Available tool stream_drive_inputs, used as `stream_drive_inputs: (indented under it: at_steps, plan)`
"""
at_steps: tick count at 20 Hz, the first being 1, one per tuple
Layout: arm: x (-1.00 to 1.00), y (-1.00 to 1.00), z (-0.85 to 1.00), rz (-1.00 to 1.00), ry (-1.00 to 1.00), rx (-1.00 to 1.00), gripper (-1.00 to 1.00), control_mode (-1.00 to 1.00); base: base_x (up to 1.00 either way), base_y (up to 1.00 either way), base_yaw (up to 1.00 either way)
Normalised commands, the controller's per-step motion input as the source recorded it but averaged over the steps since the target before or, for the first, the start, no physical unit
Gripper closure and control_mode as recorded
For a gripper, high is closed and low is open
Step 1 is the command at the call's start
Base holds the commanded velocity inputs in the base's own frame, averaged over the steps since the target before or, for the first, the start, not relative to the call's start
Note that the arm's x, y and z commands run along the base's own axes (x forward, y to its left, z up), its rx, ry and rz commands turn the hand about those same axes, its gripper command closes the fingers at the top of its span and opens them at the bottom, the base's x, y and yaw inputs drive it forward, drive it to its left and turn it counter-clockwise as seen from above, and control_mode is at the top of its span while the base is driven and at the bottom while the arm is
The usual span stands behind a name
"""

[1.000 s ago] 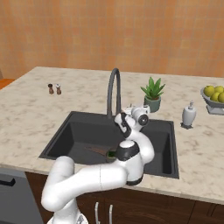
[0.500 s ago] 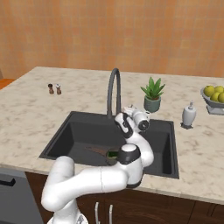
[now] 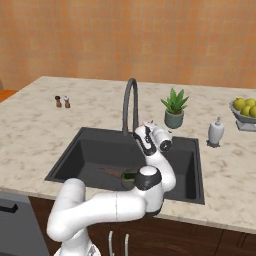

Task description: Pick the pan and sponge and place them into the sink. Then turn on the water.

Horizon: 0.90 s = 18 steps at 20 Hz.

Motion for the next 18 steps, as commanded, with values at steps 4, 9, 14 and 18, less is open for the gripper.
stream_drive_inputs:
  at_steps: [4,9,14,18]
  plan:
    - [0.13,-1.0,-1.0,-0.35,0.13,0.0,1.0,-1.0,0.0,0.0,0.0]
    - [0.01,-1.0,-0.87,-0.25,0.09,0.06,1.0,-1.0,0.0,0.0,0.0]
    - [-0.66,-1.0,-0.03,-0.01,-0.09,0.4,1.0,-1.0,0.0,0.0,0.0]
    - [-0.62,-1.0,0.0,0.0,-0.08,0.48,1.0,-1.0,0.0,0.0,0.0]
